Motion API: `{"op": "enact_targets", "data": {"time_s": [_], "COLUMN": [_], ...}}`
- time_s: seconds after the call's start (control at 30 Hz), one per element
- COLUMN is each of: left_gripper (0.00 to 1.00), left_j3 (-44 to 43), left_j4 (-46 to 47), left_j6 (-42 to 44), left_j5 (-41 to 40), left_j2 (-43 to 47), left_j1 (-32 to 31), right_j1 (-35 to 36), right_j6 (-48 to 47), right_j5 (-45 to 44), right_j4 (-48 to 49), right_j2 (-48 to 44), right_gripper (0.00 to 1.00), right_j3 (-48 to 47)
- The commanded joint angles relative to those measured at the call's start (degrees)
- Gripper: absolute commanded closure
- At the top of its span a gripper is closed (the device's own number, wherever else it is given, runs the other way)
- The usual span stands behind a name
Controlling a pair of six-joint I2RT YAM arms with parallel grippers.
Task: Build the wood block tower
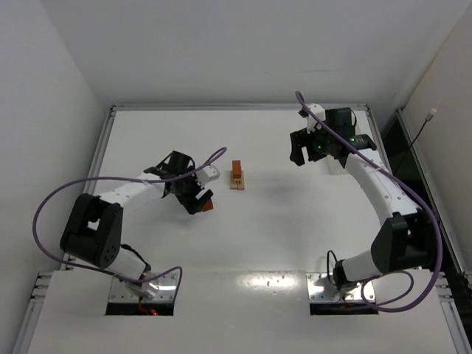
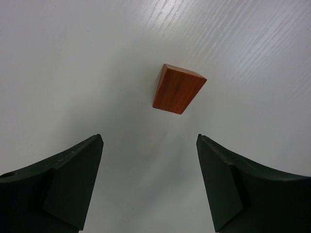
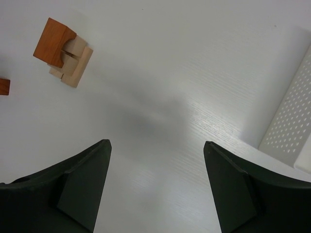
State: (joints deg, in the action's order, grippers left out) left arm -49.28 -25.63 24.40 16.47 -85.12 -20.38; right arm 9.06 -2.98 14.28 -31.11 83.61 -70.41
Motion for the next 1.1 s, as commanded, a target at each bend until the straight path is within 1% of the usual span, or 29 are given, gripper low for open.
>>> {"op": "enact_targets", "data": {"time_s": [0.0,0.37,0.67,0.87,1.07], "left_gripper": [0.25,0.26,0.26,0.26,0.27], "left_j3": [0.15,-4.95,-8.46,-9.0,-9.0], "left_j4": [2.95,1.73,0.58,-0.65,-1.79], "left_j6": [3.89,5.74,6.8,7.85,8.38], "left_j5": [1.2,2.95,4.1,4.62,5.77], "left_j2": [-1.79,-7.86,-10.42,-11.65,-11.65], "left_j1": [-0.54,-1.68,-2.21,-2.21,-3.96], "right_j1": [-0.89,-0.89,-0.89,-0.89,-0.89], "right_j6": [0.35,0.87,0.87,0.87,0.87], "right_j5": [1.71,2.24,1.71,1.71,1.71], "right_j4": [1.76,1.76,1.76,1.76,1.76], "right_j2": [-1.0,0.06,0.59,1.11,1.11], "right_gripper": [0.26,0.26,0.26,0.26,0.26], "right_j3": [-0.16,-0.69,-0.69,-1.22,-1.22]}}
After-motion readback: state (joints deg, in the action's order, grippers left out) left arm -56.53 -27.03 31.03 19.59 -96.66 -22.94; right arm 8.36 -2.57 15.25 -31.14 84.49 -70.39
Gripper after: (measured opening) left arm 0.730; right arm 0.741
